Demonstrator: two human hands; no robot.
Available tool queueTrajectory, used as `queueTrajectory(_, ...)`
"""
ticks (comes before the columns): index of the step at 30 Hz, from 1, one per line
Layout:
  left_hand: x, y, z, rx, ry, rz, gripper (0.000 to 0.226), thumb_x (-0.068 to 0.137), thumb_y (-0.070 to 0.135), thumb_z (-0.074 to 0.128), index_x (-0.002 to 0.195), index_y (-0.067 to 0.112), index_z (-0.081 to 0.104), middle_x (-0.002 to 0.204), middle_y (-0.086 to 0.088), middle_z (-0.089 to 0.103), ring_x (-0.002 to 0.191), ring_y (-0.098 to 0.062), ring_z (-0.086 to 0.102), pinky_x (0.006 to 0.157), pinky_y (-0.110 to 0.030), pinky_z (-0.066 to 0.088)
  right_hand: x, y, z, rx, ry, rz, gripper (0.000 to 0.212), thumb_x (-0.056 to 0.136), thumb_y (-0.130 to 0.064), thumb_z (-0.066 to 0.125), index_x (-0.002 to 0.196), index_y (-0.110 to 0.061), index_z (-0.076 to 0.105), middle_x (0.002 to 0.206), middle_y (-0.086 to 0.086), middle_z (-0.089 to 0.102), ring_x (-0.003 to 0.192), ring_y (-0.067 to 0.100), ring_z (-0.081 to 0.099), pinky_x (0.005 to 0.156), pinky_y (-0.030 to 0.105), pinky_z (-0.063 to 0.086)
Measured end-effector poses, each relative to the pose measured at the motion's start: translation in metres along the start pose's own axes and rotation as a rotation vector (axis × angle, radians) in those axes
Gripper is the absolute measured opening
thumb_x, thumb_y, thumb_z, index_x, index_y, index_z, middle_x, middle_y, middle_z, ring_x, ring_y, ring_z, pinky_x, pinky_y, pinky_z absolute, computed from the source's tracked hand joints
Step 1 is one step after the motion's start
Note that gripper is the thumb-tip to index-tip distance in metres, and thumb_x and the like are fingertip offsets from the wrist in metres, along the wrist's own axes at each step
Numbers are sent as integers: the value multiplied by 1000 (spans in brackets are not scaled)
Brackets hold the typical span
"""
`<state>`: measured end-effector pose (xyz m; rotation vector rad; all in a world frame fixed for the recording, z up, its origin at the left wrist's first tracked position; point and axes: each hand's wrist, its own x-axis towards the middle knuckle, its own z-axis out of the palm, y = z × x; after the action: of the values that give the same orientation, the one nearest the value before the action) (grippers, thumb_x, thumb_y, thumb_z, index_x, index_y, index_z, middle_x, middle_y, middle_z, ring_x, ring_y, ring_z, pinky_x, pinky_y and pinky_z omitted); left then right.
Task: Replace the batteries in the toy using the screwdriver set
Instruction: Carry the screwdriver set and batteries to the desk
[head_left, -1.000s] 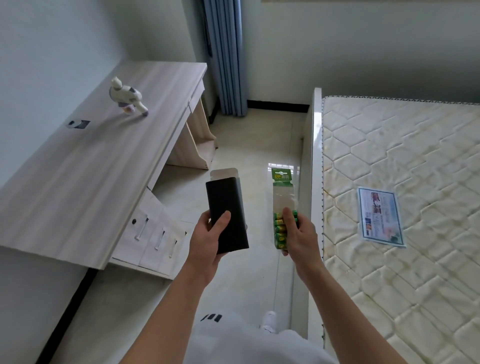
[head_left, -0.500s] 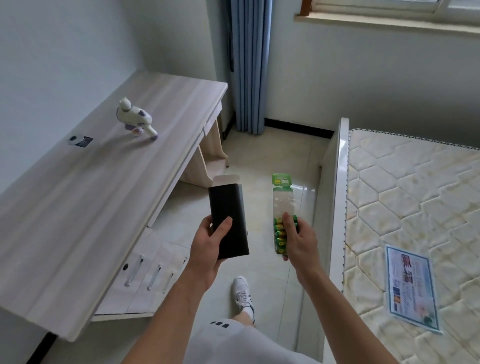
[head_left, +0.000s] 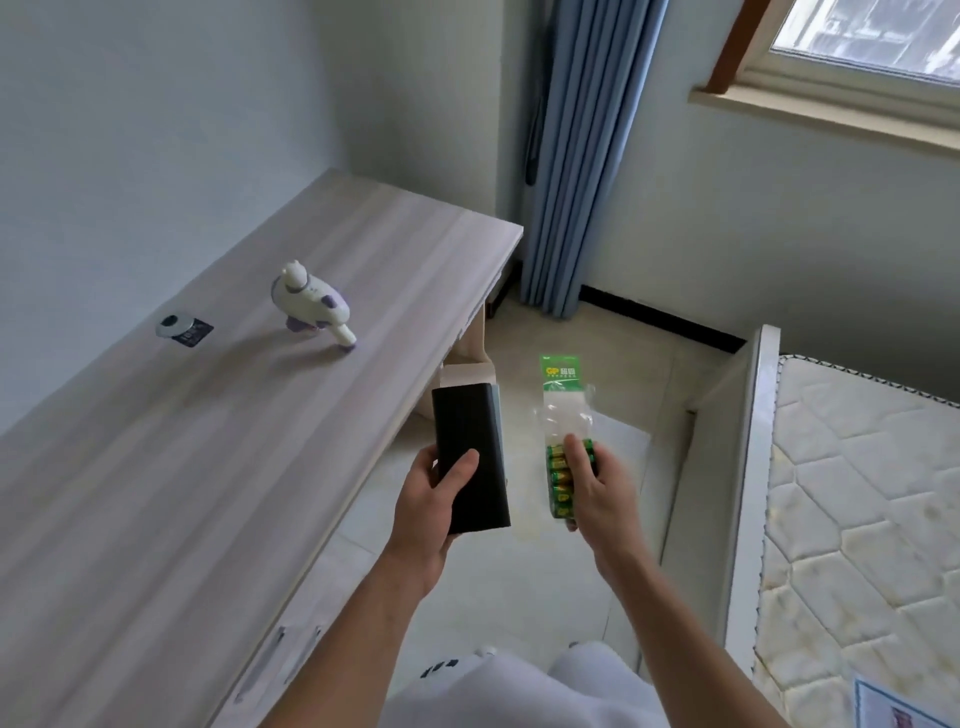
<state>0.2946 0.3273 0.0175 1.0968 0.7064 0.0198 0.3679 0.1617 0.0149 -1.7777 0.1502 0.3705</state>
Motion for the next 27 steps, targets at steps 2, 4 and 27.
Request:
queueTrajectory(2, 18, 7, -2, -8, 22, 2, 39, 86, 33, 74, 123, 28, 61, 119, -10, 69, 111, -36, 67, 94, -58, 55, 20, -5, 11, -24, -24, 5, 45, 101, -44, 51, 88, 0, 54, 69, 9, 53, 57, 20, 53, 43, 30, 42)
queueTrajectory(4, 35, 14, -4, -33, 52, -1, 37, 88, 31, 73, 123, 27, 62, 117, -10, 71, 111, -36, 68, 94, -58, 55, 42, -10, 20, -50, -48, -8, 45, 101, -43, 51, 87, 0, 53, 68, 9, 52, 54, 20, 52, 41, 29, 41)
queueTrajectory(27, 183, 146, -11, -481, 514, 200, 49, 78, 22, 69, 127, 19, 63, 116, -19, 70, 100, -45, 69, 73, -42, 59, 301, -164, 194, -131, -852, -238, 35, 103, -33, 50, 77, -10, 48, 60, -2, 45, 53, 18, 45, 44, 33, 40)
